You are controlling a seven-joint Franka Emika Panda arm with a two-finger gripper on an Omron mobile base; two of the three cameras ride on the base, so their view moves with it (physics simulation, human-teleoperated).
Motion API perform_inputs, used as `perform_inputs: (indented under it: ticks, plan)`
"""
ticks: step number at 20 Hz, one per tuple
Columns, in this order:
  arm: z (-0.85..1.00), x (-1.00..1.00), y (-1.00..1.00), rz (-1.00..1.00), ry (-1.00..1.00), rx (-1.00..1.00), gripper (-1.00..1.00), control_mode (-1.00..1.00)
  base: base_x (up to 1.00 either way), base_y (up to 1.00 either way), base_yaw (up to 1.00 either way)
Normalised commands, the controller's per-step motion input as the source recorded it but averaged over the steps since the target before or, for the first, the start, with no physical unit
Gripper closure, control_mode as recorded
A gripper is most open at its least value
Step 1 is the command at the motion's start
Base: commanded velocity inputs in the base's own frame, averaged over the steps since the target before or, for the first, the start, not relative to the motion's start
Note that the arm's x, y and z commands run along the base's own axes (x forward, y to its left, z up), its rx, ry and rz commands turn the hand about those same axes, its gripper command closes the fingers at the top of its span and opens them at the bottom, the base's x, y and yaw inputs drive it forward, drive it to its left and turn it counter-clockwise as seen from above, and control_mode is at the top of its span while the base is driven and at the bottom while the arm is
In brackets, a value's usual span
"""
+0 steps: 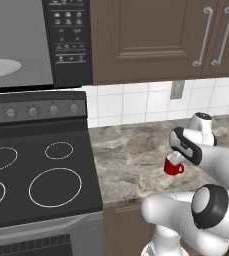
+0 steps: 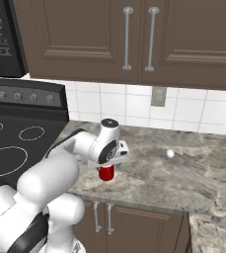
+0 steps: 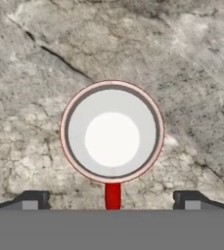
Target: Pick the mug from the counter and place it inside the microwave. Then close the microwave.
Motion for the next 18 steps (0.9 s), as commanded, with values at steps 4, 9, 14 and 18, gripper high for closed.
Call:
perform_inputs:
  ticks: [4,9,14,18]
  plan:
    - [-0.23,0.00,0.00,0.00,0.00,0.00,-1.00,-1.00,0.00,0.00,0.00]
    - [-0.22,0.00,0.00,0.00,0.00,0.00,-1.00,-1.00,0.00,0.00,0.00]
    - [-0.17,0.00,0.00,0.00,0.00,0.00,-1.00,-1.00,0.00,0.00,0.00]
    - [-0.16,0.00,0.00,0.00,0.00,0.00,-1.00,-1.00,0.00,0.00,0.00]
